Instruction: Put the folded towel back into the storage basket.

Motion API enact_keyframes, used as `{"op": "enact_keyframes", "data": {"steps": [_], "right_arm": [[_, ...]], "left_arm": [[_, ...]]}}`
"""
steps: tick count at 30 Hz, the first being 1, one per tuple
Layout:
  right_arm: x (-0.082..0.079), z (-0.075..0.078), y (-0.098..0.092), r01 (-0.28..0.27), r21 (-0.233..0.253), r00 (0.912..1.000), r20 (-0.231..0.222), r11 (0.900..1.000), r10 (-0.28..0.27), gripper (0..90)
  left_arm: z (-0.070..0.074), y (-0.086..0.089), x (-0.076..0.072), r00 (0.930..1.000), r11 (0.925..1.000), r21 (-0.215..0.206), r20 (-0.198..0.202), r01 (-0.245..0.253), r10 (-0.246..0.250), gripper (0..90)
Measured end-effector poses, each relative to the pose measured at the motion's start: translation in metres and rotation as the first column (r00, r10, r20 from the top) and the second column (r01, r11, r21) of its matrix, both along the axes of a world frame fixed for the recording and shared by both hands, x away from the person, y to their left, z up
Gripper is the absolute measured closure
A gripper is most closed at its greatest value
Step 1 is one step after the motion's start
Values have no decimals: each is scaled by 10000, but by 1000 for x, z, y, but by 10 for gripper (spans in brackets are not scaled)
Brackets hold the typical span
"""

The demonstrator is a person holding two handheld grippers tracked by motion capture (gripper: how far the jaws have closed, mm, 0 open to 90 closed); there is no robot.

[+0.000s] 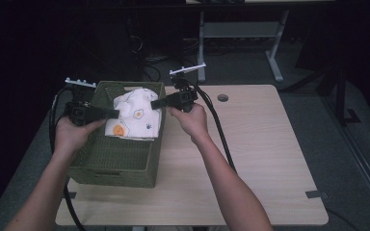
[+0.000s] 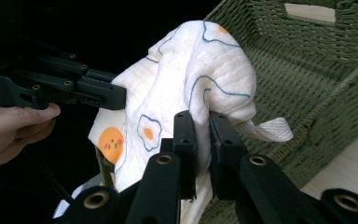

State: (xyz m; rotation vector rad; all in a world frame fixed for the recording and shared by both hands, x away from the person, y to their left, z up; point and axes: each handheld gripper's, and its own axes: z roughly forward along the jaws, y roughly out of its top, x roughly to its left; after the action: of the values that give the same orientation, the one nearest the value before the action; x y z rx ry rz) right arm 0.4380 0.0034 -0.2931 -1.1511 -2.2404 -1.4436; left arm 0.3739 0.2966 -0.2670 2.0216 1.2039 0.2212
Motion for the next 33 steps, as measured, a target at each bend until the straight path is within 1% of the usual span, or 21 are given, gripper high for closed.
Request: {"op": "enact_keyframes", "data": {"steps": [1, 5, 14, 18, 19, 22, 25, 26, 29, 33], "right_arm": [[0, 0, 1, -11, 27, 10000, -7, 10000, 11, 825], [1, -2, 8, 2, 144, 10000, -35, 9999, -2, 824], [2, -8, 20, -72, 62, 9999, -97, 10000, 72, 823], [3, -12, 26, -77, 67, 9999, -131, 9999, 78, 823], [4, -16, 29, -101, 46, 9998, -168, 9999, 102, 822], [5, -20, 33, -90, 27, 9996, -283, 10000, 91, 822], [6, -25, 39, -163, -22, 9994, -296, 9999, 162, 821], [6, -27, 41, -175, -26, 9994, -313, 9998, 174, 821], [6, -30, 46, -210, -84, 9991, -367, 9997, 206, 822], [7, -33, 51, -296, -86, 9988, -390, 9995, 293, 819]], "left_arm": [[0, 2, 0, 10000, 10000, 58, 16, 4, -4, 830], [-1, 9, -1, 9999, 9999, 50, -36, -117, 117, 830], [-7, 19, -2, 9996, 9996, 152, -141, -236, 238, 830], [-11, 24, -2, 9993, 9993, 175, -173, -316, 319, 830], [-12, 26, -2, 9991, 9992, 182, -196, -363, 366, 830], [-13, 29, -2, 9991, 9986, 366, -200, -374, 381, 830], [-17, 32, -3, 9988, 9983, 434, -247, -401, 412, 829], [-17, 32, -3, 9988, 9983, 434, -247, -401, 412, 830], [-23, 39, -3, 9978, 9978, 411, -388, -515, 531, 829], [-27, 43, -4, 9972, 9975, 367, -413, -602, 617, 828]]}}
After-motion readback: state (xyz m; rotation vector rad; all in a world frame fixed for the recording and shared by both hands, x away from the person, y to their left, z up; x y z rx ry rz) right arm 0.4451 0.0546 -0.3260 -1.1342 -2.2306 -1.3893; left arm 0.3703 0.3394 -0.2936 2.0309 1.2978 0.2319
